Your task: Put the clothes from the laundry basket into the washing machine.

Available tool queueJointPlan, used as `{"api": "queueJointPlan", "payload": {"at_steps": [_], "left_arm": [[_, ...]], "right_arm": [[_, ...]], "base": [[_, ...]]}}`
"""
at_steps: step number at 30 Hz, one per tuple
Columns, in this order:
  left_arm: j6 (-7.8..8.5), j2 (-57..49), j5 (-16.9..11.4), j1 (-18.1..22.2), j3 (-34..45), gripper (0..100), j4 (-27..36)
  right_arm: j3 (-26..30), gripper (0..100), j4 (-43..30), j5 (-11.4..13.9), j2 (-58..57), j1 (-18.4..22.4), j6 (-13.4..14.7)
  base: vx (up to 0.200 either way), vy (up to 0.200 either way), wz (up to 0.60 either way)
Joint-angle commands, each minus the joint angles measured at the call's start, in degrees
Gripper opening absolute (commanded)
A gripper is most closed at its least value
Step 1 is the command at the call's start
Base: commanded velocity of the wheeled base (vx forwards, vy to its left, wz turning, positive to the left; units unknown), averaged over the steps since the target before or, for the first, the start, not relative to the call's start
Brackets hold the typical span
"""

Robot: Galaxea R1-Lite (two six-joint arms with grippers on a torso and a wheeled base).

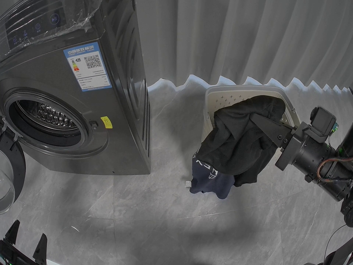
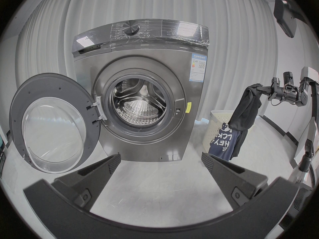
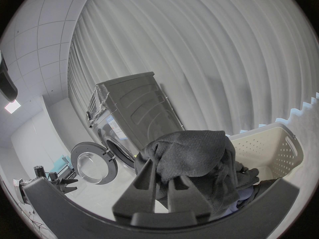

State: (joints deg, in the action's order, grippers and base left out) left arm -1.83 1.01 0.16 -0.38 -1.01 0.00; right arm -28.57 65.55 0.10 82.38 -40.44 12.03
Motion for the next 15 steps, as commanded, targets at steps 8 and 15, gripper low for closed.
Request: {"api": "queueJointPlan", "payload": {"at_steps": [8,15], "left_arm": [[-0.02,-0.7,0.0,0.0,0.9,100,0.0],[-0.02,-0.7,0.0,-0.1,0.9,100,0.0]], "right_arm": [[0.2,0,-0.1,-0.1,0.2,0.1,0.0],[0.2,0,0.0,-0.1,0.4,0.3,0.0]], "base": [[-0.175,0.000,0.00],[0.000,0.057,0.00]]}}
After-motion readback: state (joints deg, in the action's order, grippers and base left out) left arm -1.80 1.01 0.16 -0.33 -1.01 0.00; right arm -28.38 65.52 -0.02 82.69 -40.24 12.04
